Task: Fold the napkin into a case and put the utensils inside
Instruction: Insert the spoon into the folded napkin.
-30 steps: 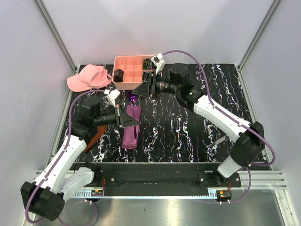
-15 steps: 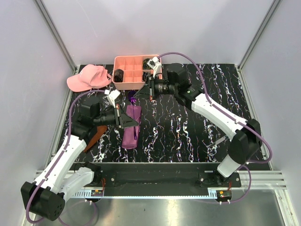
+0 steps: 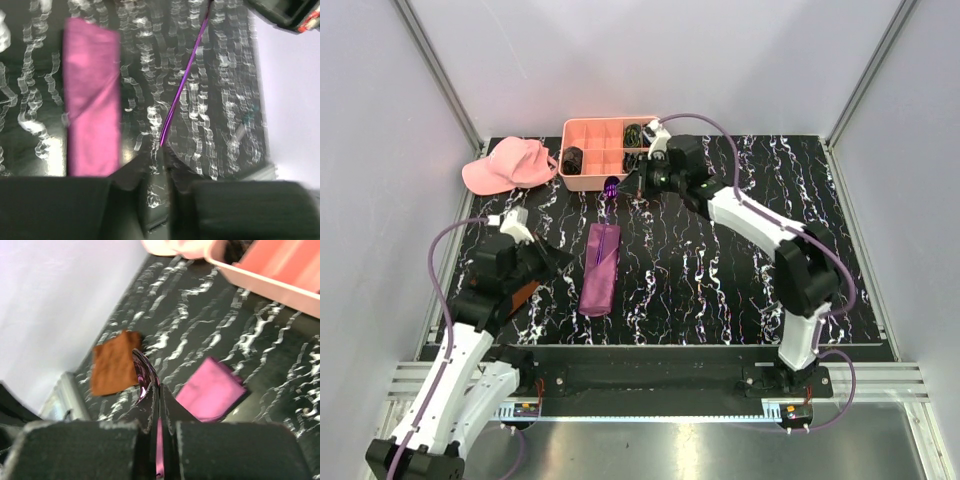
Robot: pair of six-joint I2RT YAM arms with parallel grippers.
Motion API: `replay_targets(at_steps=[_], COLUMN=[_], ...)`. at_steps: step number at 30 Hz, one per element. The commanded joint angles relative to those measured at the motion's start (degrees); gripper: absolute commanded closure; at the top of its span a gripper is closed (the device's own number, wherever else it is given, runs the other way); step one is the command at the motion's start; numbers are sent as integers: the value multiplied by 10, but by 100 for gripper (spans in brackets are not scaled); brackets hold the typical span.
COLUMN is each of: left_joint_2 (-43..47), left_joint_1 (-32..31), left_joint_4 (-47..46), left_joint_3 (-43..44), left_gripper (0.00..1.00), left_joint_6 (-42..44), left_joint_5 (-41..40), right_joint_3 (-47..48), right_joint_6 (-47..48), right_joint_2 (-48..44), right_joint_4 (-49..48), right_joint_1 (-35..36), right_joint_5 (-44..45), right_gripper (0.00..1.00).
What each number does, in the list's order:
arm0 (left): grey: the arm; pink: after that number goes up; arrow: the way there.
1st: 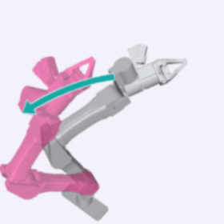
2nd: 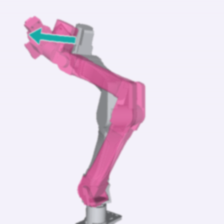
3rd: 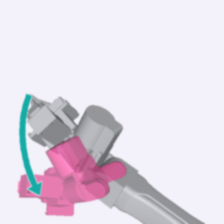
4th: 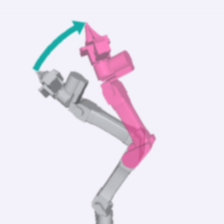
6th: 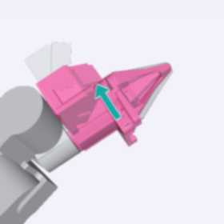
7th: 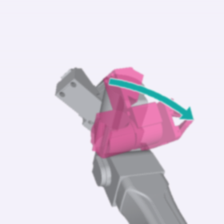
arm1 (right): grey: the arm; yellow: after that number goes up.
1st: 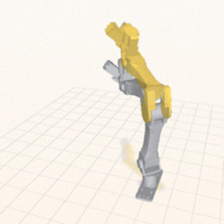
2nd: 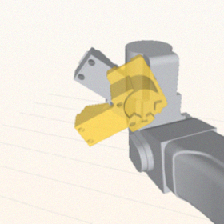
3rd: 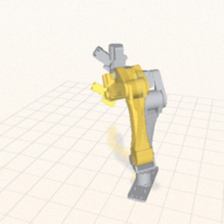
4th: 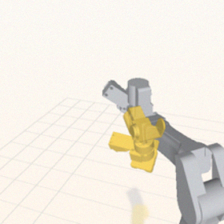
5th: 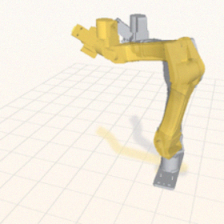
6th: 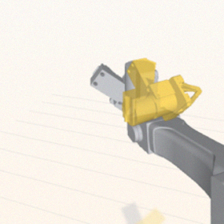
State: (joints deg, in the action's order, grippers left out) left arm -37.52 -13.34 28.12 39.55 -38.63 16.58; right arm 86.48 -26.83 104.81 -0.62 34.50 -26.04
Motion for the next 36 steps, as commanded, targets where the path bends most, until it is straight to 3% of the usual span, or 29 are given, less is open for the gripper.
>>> replay_targets(at_steps=[1, 8, 18, 36], left_joint_2=[-19, -69, -102, -104], left_joint_1=[0, 0, 0, 0], left_joint_4=[-32, -154, -211, -169], left_joint_3=[-77, -172, -215, -214], left_gripper=[97, 100, 100, 100], left_joint_6=[-24, -37, -39, -45], left_joint_5=[-67, -2, 7, 53], right_joint_3=[57, 156, 213, 187], right_joint_6=[28, 50, 96, 113], right_joint_2=[66, 180, 240, 254], right_joint_4=[-51, -32, 3, -25], right_joint_1=[-4, -17, -21, -11], right_joint_5=[15, 8, 23, 24], right_gripper=[100, 100, 100, 100])
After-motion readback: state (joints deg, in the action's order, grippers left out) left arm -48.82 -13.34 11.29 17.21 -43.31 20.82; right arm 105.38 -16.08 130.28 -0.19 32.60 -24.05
